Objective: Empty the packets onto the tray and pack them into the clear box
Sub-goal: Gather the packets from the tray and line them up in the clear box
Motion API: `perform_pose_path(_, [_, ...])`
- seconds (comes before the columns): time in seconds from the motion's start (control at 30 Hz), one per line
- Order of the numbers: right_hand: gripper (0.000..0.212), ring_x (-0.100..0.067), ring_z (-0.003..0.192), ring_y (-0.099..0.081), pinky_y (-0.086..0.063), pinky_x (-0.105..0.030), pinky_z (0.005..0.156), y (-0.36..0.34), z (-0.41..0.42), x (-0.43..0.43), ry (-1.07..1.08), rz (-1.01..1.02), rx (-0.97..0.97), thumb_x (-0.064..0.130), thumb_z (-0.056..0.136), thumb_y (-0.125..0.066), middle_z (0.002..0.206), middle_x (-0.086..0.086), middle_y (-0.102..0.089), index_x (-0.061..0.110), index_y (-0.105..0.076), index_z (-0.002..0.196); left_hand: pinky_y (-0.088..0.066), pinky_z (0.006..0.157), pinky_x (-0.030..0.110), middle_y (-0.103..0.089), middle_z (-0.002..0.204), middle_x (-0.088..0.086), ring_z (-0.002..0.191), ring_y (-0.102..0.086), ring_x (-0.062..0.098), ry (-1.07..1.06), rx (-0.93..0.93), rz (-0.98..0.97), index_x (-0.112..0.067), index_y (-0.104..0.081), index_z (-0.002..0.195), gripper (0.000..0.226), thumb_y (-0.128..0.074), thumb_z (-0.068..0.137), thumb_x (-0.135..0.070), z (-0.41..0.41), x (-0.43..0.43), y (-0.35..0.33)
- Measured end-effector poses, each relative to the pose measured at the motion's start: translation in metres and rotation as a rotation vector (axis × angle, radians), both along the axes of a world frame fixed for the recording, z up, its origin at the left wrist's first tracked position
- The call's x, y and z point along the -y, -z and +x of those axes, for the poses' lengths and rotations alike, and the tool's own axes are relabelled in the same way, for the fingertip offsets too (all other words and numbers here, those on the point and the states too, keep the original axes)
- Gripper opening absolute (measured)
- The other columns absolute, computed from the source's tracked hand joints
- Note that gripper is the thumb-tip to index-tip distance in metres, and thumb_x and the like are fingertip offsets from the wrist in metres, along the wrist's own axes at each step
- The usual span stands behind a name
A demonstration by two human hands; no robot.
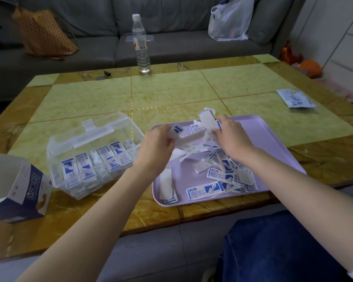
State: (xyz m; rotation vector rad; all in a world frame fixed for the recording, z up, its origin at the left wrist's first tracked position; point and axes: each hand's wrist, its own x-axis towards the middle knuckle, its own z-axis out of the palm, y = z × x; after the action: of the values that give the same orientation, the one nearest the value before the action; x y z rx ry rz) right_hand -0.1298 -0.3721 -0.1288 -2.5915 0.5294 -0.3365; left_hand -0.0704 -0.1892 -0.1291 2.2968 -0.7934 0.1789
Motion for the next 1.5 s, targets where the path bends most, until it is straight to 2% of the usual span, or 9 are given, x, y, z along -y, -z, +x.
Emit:
perform_pose_path(0.13, [0.033, -0.026, 0.079, -0.052, -0.039, -0.031, 0.069, 0.001, -0.001, 0.000, -0.010, 0.092, -0.015, 0.010, 0.096, -0.048, 0.109, -0.017, -0.060, 0.005, -0.044, 0.128, -0.027, 0.055, 0.033, -0.056, 0.074, 0.014, 0.070, -0.047, 0.032, -0.024, -0.012, 0.043, 0.004, -0.055, 0.078, 0.007, -0.048, 0.077, 0.006, 0.000, -0.003, 0.011])
perform_pose_path(0.47, [0.009, -0.022, 0.063, -0.041, -0.028, -0.030, 0.053, -0.007, 0.001, 0.001, -0.029, 0.141, 0.081, 0.013, 0.093, -0.052, 0.065, -0.002, -0.046, 0.005, -0.057, 0.094, -0.025, 0.048, 0.025, -0.042, 0.057, -0.003, 0.056, -0.037, 0.020, -0.034, -0.090, -0.097, -0.009, -0.049, 0.066, 0.021, -0.058, 0.084, -0.007, 0.001, 0.002, -0.004])
perform_pose_path(0.67, [0.010, -0.026, 0.077, -0.055, -0.042, -0.025, 0.063, 0.001, 0.001, -0.020, -0.113, 0.302, 0.052, 0.012, 0.094, -0.050, 0.083, -0.007, -0.064, 0.010, -0.059, 0.090, -0.036, 0.058, 0.033, -0.054, 0.068, 0.013, 0.064, -0.044, 0.019, -0.024, -0.291, -0.292, 0.009, -0.056, 0.083, 0.019, -0.064, 0.083, -0.008, -0.008, 0.015, 0.008])
perform_pose_path(0.77, [0.012, -0.021, 0.076, -0.052, -0.041, -0.019, 0.061, 0.005, -0.002, -0.030, -0.154, 0.306, 0.012, 0.010, 0.098, -0.043, 0.079, 0.001, -0.059, 0.010, -0.053, 0.093, -0.034, 0.057, 0.028, -0.049, 0.066, 0.004, 0.064, -0.043, 0.018, -0.050, -0.331, -0.316, 0.008, -0.055, 0.083, 0.020, -0.064, 0.084, -0.010, -0.011, 0.014, 0.017])
perform_pose_path(0.87, [0.016, -0.028, 0.076, -0.054, -0.045, -0.032, 0.065, 0.003, -0.003, -0.034, -0.184, 0.332, 0.012, 0.010, 0.098, -0.041, 0.082, -0.010, -0.061, 0.002, -0.054, 0.095, -0.030, 0.051, 0.020, -0.048, 0.063, 0.007, 0.060, -0.040, 0.016, -0.068, -0.353, -0.322, 0.009, -0.055, 0.082, 0.021, -0.064, 0.084, -0.010, -0.010, 0.011, 0.022])
perform_pose_path(1.03, [0.025, -0.014, 0.057, -0.028, -0.022, -0.028, 0.053, -0.003, -0.007, -0.042, -0.240, 0.341, -0.027, 0.016, 0.094, -0.053, 0.062, -0.008, -0.040, 0.010, -0.042, 0.072, -0.033, 0.049, 0.017, -0.056, 0.073, 0.015, 0.057, -0.043, 0.014, -0.123, -0.329, -0.320, 0.007, -0.057, 0.088, 0.019, -0.061, 0.085, -0.012, -0.008, 0.009, 0.019])
perform_pose_path(1.17, [0.015, -0.025, 0.064, -0.049, -0.031, -0.028, 0.055, 0.001, -0.005, -0.039, -0.181, 0.351, -0.033, 0.011, 0.086, -0.059, 0.085, -0.025, -0.064, -0.004, -0.055, 0.085, -0.035, 0.054, 0.022, -0.058, 0.068, 0.010, 0.055, -0.044, 0.014, -0.110, -0.289, -0.281, 0.004, -0.062, 0.086, 0.020, -0.061, 0.086, -0.015, -0.001, 0.006, 0.013])
perform_pose_path(1.37, [0.007, -0.020, 0.059, -0.040, -0.026, -0.027, 0.047, 0.005, -0.002, -0.037, -0.076, 0.190, 0.020, 0.009, 0.087, -0.051, 0.066, 0.000, -0.045, 0.006, -0.048, 0.081, -0.034, 0.050, 0.018, -0.044, 0.055, -0.002, 0.057, -0.043, 0.020, -0.222, -0.278, -0.330, -0.009, -0.046, 0.062, 0.026, -0.059, 0.085, -0.013, -0.003, 0.006, 0.005])
perform_pose_path(1.5, [0.024, -0.011, 0.051, -0.034, -0.025, -0.025, 0.046, 0.005, -0.002, -0.047, -0.137, 0.161, 0.078, 0.008, 0.089, -0.050, 0.059, 0.004, -0.039, 0.014, -0.039, 0.069, -0.052, 0.052, 0.029, -0.051, 0.066, 0.002, 0.062, -0.063, 0.027, -0.207, -0.449, -0.402, -0.012, -0.047, 0.082, 0.013, -0.060, 0.083, -0.008, -0.010, 0.012, 0.004])
